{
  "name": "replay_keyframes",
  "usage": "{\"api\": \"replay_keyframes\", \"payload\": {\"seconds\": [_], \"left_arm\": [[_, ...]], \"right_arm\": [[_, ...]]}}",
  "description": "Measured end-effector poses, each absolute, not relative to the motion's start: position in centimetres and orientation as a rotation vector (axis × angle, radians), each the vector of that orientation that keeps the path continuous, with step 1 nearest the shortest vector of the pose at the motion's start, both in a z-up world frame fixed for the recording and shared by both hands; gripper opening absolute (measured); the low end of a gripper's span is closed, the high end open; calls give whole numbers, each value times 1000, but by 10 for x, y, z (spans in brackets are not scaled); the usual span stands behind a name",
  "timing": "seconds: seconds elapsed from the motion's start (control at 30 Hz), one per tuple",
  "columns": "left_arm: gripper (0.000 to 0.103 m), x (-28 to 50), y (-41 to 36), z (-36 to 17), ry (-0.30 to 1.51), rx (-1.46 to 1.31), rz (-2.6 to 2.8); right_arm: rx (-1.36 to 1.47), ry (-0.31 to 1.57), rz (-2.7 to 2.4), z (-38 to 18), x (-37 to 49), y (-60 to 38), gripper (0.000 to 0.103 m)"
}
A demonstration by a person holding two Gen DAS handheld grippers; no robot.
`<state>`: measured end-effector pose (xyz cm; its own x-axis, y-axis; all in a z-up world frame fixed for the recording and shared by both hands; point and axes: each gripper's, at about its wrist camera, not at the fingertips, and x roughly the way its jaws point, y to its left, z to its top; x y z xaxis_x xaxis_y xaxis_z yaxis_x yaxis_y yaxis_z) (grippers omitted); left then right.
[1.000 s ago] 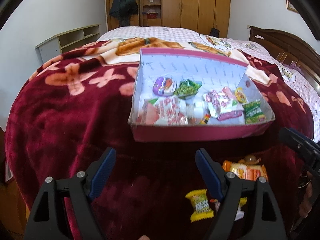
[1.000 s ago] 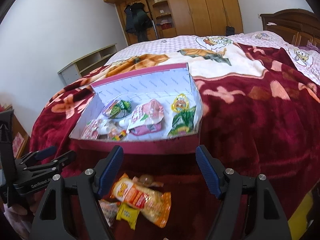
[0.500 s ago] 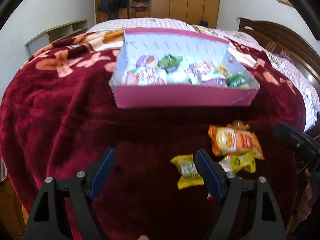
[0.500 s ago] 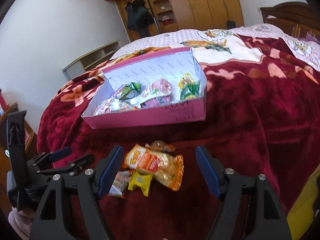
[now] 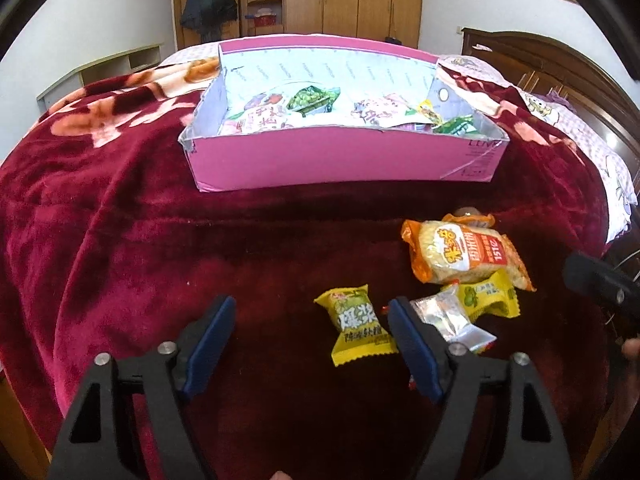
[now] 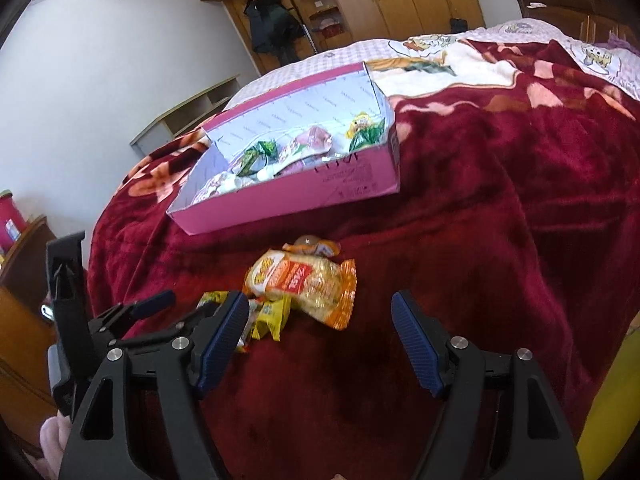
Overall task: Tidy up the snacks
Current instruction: 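Grasp a yellow wrapped candy with the left tool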
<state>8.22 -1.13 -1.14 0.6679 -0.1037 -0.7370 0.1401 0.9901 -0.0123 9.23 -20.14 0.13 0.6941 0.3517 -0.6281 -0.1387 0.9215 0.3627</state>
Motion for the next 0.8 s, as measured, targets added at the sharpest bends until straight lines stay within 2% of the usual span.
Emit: {"api": "replay_keyframes", "payload": {"seconds": [0.17,0.23,0.4,0.53,0.67,0.77,0.8], "left_arm": [[70,88,-12,-20,847,47,-131],[67,87,-14,-21,832,52,-130],[66,87,-15,-23,805,32,-132],[65,91,-9,-25,818,-24,-135],[50,90,-7,-24,806,-8,-122],[31,89,-2,-23,810,-15,-102],[29,89,1,-23,814,-26,-98]], "right_arm": [[285,765,282,-4,90,-198,62],[282,769,283,-6,89,-196,54],[279,789,304,-16,85,-188,50],[268,805,315,-19,85,-181,43],[267,813,323,-22,89,-176,35],[274,820,322,-26,94,-173,33],[284,818,320,-27,97,-172,33]]}}
